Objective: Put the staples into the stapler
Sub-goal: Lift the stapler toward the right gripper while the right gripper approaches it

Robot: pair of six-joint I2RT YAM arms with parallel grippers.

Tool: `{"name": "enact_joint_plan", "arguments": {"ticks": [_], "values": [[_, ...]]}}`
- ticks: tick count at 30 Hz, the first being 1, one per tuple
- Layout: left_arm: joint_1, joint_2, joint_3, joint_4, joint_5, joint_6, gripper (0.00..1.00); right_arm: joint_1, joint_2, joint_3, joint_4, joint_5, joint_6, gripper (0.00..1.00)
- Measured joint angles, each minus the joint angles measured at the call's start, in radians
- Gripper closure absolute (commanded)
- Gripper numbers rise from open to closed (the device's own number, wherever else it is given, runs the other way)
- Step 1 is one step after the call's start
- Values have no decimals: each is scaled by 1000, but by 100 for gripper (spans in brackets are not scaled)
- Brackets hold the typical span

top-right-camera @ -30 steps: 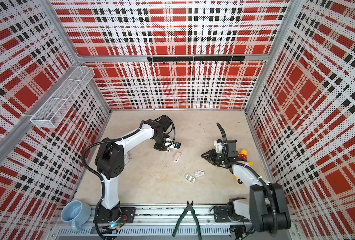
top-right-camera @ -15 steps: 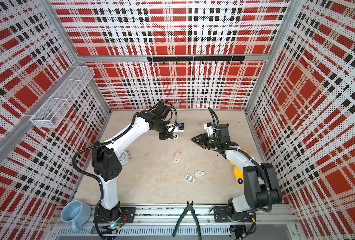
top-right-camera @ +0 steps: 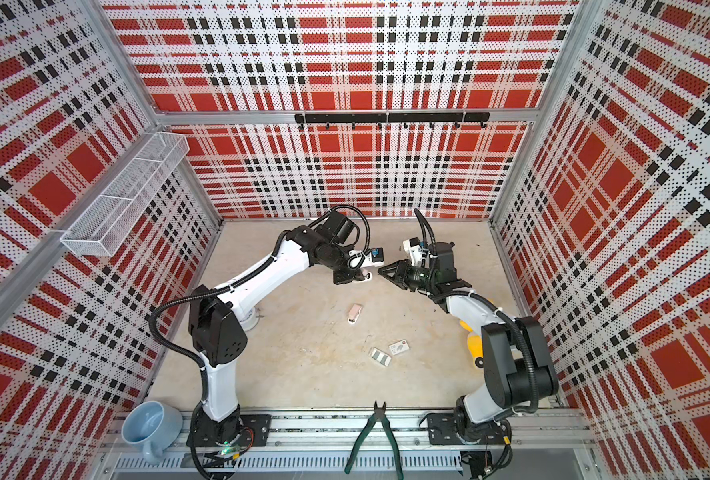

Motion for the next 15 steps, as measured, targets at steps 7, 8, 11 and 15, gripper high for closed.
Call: {"name": "enact_joint_plan", "arguments": {"ticks": [7, 8, 11, 15], "values": [[-6, 0, 4, 11, 17, -29, 90, 4, 3, -1, 14, -9, 1, 72], [-7, 0, 5, 12, 20, -30, 90, 5, 3, -2, 14, -11, 2, 72], [-12, 0, 9, 16, 27, -33, 90, 7, 4, -2, 15, -17, 3, 73], [-17, 5, 26, 19, 32, -35, 90, 16, 13, -12, 28, -24, 7, 73]]}}
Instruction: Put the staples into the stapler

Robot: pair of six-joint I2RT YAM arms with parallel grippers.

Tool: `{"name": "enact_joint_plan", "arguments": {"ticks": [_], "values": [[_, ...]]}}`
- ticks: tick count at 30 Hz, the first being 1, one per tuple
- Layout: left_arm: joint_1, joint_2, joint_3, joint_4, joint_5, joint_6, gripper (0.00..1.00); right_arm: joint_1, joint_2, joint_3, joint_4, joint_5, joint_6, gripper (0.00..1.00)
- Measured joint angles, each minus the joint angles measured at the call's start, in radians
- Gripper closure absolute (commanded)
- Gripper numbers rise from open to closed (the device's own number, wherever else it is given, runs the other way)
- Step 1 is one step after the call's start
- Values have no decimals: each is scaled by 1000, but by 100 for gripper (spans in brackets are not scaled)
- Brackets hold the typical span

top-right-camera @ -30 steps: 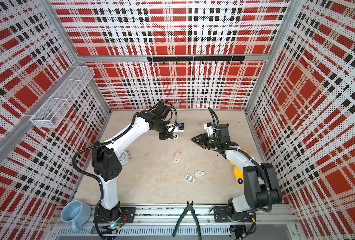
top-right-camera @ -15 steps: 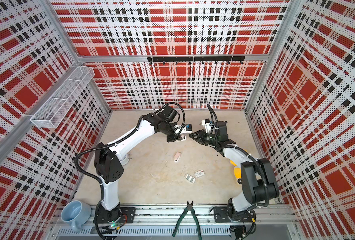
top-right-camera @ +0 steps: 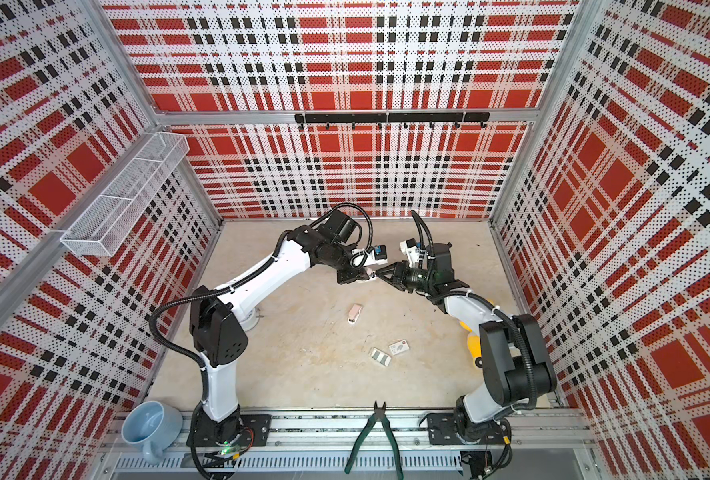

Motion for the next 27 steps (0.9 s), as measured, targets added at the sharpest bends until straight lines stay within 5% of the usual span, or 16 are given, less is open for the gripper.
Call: {"name": "enact_joint_plan", "arguments": {"ticks": [27], "values": [[34, 8, 52, 83, 165, -216, 91, 4, 84, -103, 228, -3, 125, 76]]}}
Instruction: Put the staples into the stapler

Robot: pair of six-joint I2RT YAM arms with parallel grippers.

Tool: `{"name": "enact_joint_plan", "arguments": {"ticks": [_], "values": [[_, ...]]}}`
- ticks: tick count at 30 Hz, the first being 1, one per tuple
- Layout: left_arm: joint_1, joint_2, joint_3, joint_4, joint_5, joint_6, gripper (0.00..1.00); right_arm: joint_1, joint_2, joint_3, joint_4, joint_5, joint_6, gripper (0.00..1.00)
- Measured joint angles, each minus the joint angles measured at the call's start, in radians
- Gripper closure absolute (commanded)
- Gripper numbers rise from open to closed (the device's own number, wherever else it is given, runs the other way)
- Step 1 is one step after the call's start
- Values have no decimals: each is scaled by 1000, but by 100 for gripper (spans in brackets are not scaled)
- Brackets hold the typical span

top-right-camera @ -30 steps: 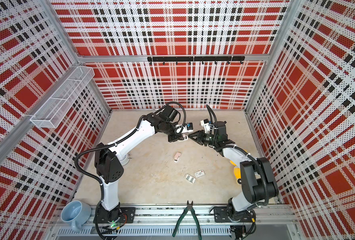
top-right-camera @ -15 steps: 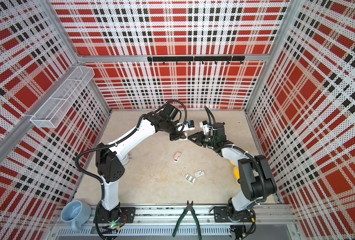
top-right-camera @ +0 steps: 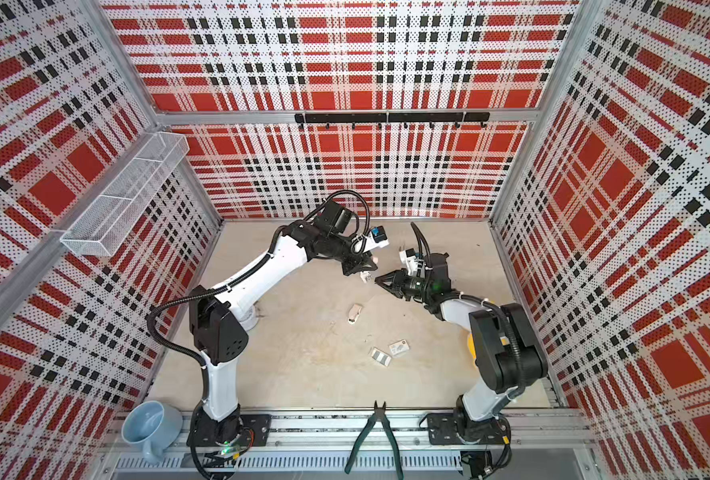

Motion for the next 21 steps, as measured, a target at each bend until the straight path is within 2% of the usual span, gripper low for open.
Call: {"name": "enact_joint_plan", "arguments": {"ticks": [4, 7, 13, 16, 21], "values": [[10, 0, 8, 32, 29, -45, 91, 2, 0, -6, 29, -4, 18, 73], [30, 0, 22, 51, 75, -81, 91, -10, -27, -24, -9, 5, -13, 65], [84, 0, 37, 54, 194, -122, 90, -112, -248, -95, -166, -10, -183, 45], [92, 0, 39, 37, 256, -124, 90, -150, -344, -101, -193, -58, -266, 43], [82, 0, 39, -3, 364, -136, 90, -140, -380, -38, -264, -155, -368, 40]]}}
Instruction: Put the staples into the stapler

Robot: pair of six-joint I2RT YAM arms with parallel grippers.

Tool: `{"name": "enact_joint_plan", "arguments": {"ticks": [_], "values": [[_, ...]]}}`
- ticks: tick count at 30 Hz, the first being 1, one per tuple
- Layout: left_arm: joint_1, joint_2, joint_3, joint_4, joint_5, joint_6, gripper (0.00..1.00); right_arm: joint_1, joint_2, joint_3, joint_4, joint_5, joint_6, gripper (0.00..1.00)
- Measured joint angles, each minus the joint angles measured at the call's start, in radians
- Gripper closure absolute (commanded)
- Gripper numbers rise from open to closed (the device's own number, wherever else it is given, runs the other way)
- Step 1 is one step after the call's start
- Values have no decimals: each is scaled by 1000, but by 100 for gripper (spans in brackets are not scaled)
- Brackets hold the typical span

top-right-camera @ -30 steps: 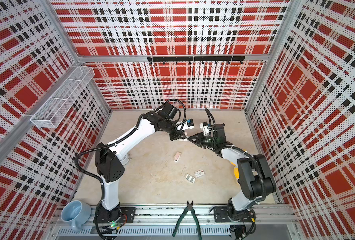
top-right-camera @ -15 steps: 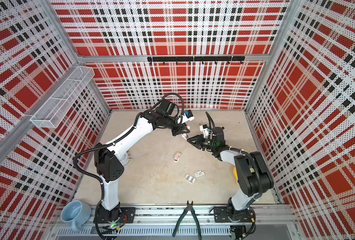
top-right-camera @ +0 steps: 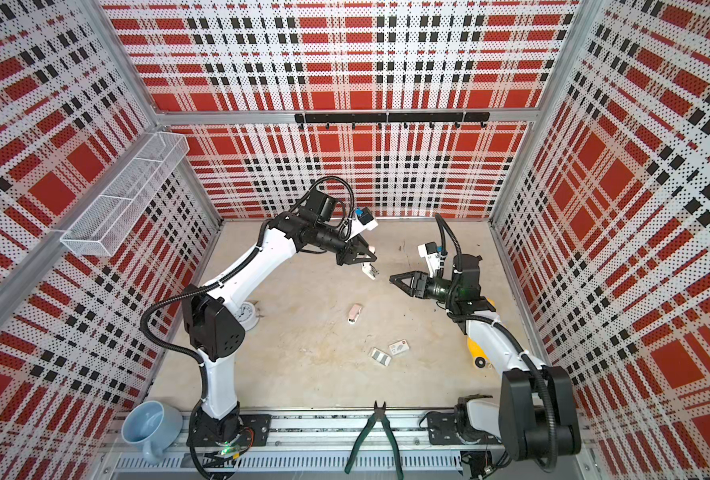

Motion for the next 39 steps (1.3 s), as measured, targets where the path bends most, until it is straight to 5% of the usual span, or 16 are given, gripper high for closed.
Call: {"name": "enact_joint_plan", "arguments": {"ticks": [13, 39], "values": [[-6, 4, 92, -43, 260, -101, 89, 109, -26, 60, -58, -32, -102, 36], [-46, 28, 86, -102, 379, -124, 87, 162, -67, 89, 61, -67, 0, 51]]}}
